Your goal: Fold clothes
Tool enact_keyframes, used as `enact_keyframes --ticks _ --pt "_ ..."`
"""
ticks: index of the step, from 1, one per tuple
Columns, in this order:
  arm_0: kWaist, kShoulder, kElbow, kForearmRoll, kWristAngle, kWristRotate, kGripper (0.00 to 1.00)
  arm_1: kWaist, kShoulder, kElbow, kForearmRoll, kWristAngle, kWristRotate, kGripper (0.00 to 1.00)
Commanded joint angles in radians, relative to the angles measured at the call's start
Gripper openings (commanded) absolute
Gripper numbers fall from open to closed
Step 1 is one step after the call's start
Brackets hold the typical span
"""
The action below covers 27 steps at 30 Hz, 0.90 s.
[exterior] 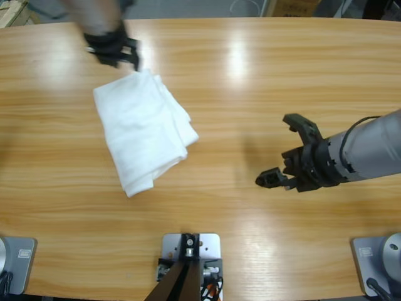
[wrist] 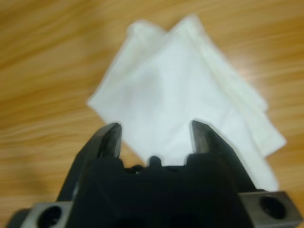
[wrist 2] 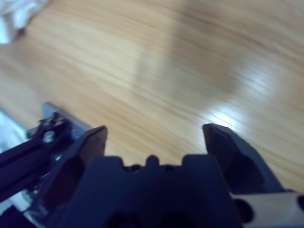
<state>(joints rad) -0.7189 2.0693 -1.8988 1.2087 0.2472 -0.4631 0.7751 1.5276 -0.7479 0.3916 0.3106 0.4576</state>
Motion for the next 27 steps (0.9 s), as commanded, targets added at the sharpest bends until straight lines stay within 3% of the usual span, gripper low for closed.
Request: enact_keyframes --ticks 1,2,3,5,7,11,19,25,27 --pt "0.173 -0.225 0.525 -0.393 -0.278 0.495 0.688 0.041 0.081 -0.231 -0.024 0.083 -0.064 1.0" --pt "0.177 -0.222 0.539 -0.408 -0.333 0.566 0.922 0.047 0.094 -0.238 -0.024 0.081 -0.064 1.0" --pt "0.179 -0.213 0.539 -0.406 -0.394 0.629 0.988 0.051 0.097 -0.238 -0.019 0.077 -0.063 1.0" --pt "0.16 -0.211 0.53 -0.382 -0.454 0.65 0.996 0.052 0.089 -0.236 0.007 0.058 -0.062 1.0" --pt "0.122 -0.2 0.545 -0.362 -0.452 0.763 0.996 0.052 0.073 -0.233 0.008 0.039 -0.052 1.0" --pt "0.108 -0.131 0.576 -0.345 -0.45 0.836 0.996 0.053 0.069 -0.209 0.001 0.036 -0.043 1.0" --pt "0.017 0.003 0.577 -0.366 -0.365 0.928 0.996 0.053 0.037 -0.183 0.001 0.027 -0.042 1.0" --pt "-0.007 0.027 0.586 -0.411 -0.322 0.902 0.993 0.053 0.031 -0.157 -0.015 0.029 -0.042 1.0" --pt "-0.015 0.027 0.584 -0.413 -0.331 0.828 0.921 0.053 0.032 -0.156 -0.018 0.029 -0.042 1.0"
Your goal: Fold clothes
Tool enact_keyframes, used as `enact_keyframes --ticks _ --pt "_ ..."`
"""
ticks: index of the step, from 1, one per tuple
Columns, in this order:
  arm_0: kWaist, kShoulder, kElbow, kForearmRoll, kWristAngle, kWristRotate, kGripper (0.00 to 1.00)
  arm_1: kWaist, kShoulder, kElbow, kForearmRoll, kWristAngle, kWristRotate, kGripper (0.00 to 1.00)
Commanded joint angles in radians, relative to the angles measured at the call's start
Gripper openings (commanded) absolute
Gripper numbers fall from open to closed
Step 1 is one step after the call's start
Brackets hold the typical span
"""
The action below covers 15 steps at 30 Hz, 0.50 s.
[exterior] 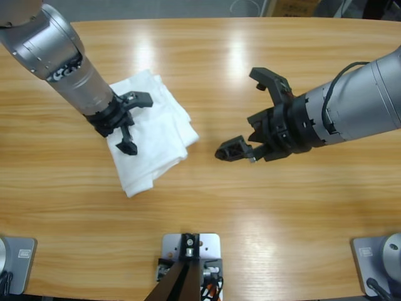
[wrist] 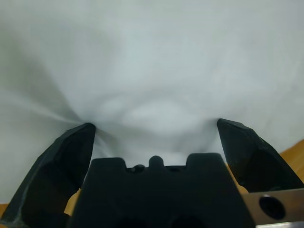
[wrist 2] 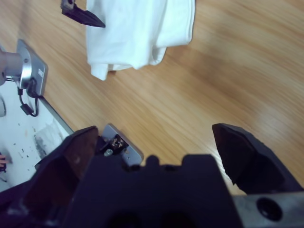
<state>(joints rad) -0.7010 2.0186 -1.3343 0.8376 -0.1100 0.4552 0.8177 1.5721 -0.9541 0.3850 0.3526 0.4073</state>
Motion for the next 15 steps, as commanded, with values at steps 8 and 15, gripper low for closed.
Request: enact_keyframes --ticks 8,15 --pt "-0.095 0.065 -0.029 -0.085 -0.136 -1.031 0.738 0.011 -0.01 0.067 -0.012 -0.006 0.016 1.0" --pt "-0.123 0.089 -0.09 -0.178 -0.128 -1.543 0.743 0.011 -0.027 0.088 -0.012 0.01 0.016 1.0"
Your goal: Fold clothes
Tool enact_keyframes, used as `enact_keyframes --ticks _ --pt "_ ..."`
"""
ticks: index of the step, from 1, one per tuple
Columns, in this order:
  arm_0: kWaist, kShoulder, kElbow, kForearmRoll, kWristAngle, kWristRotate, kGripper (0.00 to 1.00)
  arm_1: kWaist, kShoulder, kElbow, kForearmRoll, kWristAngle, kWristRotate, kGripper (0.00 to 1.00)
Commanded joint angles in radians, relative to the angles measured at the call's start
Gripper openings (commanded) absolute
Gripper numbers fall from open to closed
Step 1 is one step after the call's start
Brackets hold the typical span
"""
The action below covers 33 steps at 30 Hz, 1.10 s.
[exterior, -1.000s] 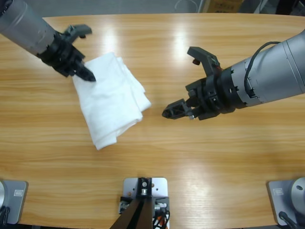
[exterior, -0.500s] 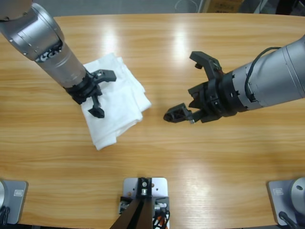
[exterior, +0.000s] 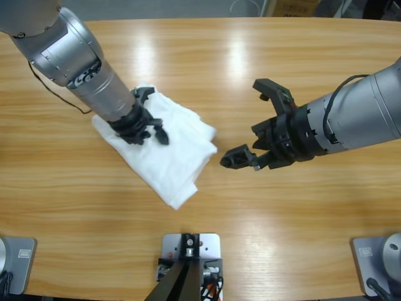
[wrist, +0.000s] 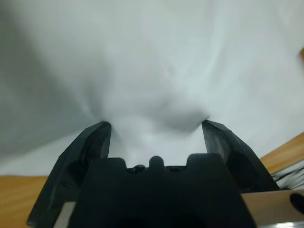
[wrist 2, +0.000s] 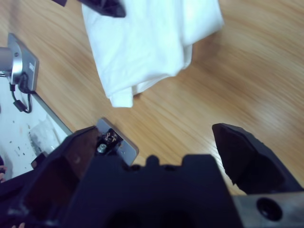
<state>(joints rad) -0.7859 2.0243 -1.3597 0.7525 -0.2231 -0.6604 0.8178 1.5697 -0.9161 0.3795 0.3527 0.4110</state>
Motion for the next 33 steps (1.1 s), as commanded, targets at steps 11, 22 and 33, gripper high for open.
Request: enact_keyframes --ticks 11,22,33 --pt "-0.05 0.015 -0.346 0.21 0.108 0.299 0.931 0.011 -0.039 0.091 -0.029 0.018 0.012 1.0" --pt "-0.171 0.174 -0.268 0.279 0.224 0.473 0.936 0.011 -0.032 0.124 -0.059 0.022 0.014 1.0" --pt "-0.197 0.278 -0.251 0.224 0.307 0.262 0.8 0.011 -0.073 0.187 -0.086 0.025 0.028 1.0"
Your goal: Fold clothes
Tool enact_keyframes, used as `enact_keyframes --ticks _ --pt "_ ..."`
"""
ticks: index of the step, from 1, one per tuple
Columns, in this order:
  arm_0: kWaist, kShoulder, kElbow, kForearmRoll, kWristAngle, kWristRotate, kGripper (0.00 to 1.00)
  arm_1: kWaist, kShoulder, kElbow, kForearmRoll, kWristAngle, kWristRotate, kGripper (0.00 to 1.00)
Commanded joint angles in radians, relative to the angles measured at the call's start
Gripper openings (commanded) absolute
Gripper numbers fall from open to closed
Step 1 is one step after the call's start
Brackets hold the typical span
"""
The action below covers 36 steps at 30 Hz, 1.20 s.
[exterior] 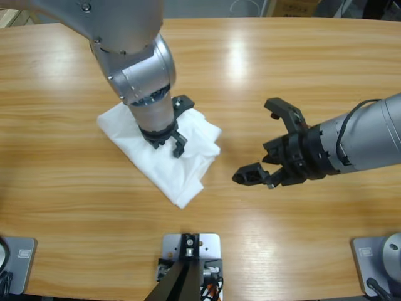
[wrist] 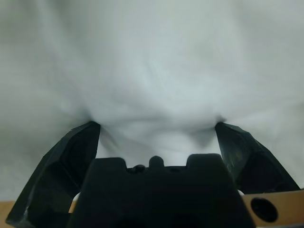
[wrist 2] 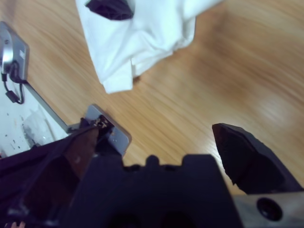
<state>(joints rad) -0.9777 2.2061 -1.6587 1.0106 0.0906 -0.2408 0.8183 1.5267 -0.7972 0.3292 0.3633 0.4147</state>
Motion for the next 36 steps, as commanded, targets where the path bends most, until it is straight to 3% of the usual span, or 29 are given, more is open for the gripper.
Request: enact_keyframes --ticks 1,4,8,11,15,20,21,23,24,26,28,31,33,36 --pt "-0.006 0.098 0.047 -0.047 -0.043 -0.203 0.739 0.01 -0.03 0.069 -0.039 0.014 0.026 1.0" --pt "-0.005 0.104 0.037 -0.055 -0.106 -0.431 0.612 0.01 -0.033 0.076 -0.042 0.014 0.026 1.0" --pt "0.021 0.116 0.015 -0.029 -0.171 -0.851 0.639 0.01 -0.037 0.092 -0.045 0.014 0.027 1.0" --pt "0.033 0.122 -0.039 -0.029 -0.169 -1.0 0.767 0.01 -0.04 0.092 -0.045 0.014 0.027 1.0" --pt "0.034 0.121 -0.158 -0.026 -0.143 -1.014 0.995 0.01 -0.044 0.096 -0.045 0.017 0.027 1.0" --pt "0.029 -0.009 -0.23 0.134 0.008 -0.805 1.0 0.01 -0.066 0.086 -0.045 0.013 0.026 0.989" --pt "0.028 -0.046 -0.227 0.171 0.037 -0.771 1.0 0.01 -0.063 0.07 -0.045 0.02 0.015 0.814" --pt "0.027 -0.104 -0.182 0.222 0.087 -0.73 0.986 0.01 -0.043 0.025 -0.03 0.039 -0.034 0.274" --pt "0.024 -0.116 -0.134 0.236 0.113 -0.726 0.905 0.01 -0.028 0.003 -0.016 0.047 -0.046 0.046" --pt "0.016 -0.121 -0.042 0.236 0.146 -0.733 0.506 -0.029 0.035 -0.071 -0.005 0.106 -0.119 0.0" --pt "0.001 -0.124 0.003 0.237 0.174 -0.739 0.28 -0.056 0.088 -0.138 0.008 0.13 -0.15 0.0" --pt "-0.007 -0.166 0.017 0.237 0.199 -0.741 0.34 -0.114 0.203 -0.221 0.005 0.184 -0.154 0.0" --pt "-0.007 -0.185 0.016 0.237 0.198 -0.739 0.587 -0.149 0.288 -0.263 -0.005 0.217 -0.162 0.0" --pt "-0.028 -0.182 0.014 0.237 0.196 -0.738 0.591 -0.179 0.403 -0.296 -0.057 0.268 -0.165 0.0"
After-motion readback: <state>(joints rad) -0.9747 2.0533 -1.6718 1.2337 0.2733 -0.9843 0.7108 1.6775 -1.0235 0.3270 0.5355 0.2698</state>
